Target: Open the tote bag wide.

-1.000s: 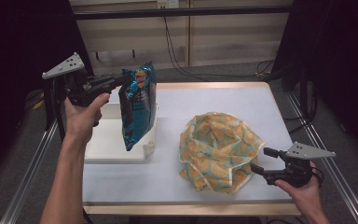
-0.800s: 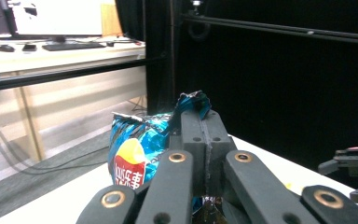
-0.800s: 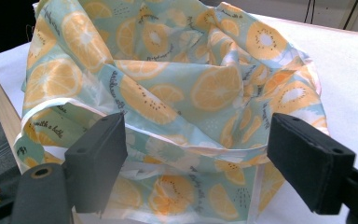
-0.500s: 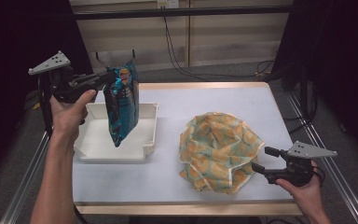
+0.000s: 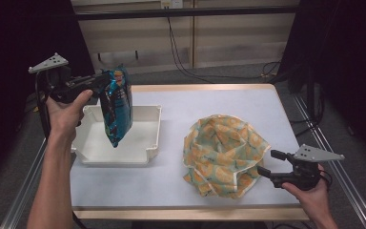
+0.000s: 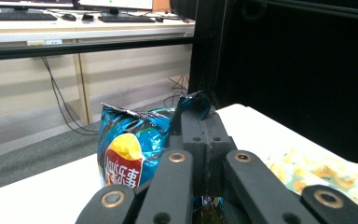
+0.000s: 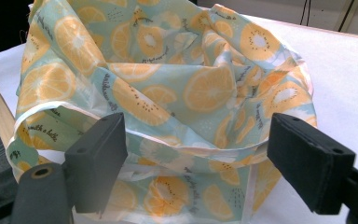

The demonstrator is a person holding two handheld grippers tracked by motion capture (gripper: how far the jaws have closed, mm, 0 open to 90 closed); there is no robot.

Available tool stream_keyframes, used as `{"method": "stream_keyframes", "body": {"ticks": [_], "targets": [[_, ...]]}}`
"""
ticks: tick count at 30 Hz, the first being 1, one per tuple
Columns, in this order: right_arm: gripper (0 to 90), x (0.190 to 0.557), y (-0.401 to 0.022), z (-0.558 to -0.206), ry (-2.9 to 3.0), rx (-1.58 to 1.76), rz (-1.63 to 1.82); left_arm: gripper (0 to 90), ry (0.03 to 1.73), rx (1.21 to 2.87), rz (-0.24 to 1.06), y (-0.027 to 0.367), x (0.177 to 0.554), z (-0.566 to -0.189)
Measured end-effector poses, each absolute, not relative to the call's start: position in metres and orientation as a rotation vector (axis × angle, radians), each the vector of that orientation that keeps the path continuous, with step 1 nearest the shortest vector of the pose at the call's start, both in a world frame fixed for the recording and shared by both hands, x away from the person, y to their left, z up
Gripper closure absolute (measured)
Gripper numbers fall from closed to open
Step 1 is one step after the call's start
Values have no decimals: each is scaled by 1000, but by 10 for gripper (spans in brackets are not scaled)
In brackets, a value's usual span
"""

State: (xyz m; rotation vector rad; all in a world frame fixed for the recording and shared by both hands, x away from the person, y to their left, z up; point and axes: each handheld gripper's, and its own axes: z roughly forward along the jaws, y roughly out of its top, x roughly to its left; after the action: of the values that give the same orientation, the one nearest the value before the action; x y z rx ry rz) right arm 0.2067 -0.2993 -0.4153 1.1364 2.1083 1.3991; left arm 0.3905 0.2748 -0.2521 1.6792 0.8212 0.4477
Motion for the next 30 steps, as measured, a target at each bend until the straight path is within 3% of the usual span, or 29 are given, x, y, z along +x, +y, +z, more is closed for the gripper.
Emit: {"method": "stream_keyframes", "body": {"ticks": [19,30], "targets": [[194,207,-300,-415,2109,1131,1400,900,959,1697,485,265,421,-298],[193,207,-301,-416,2108,1130,1399,900,982,1678,497,262,425,-303]]}}
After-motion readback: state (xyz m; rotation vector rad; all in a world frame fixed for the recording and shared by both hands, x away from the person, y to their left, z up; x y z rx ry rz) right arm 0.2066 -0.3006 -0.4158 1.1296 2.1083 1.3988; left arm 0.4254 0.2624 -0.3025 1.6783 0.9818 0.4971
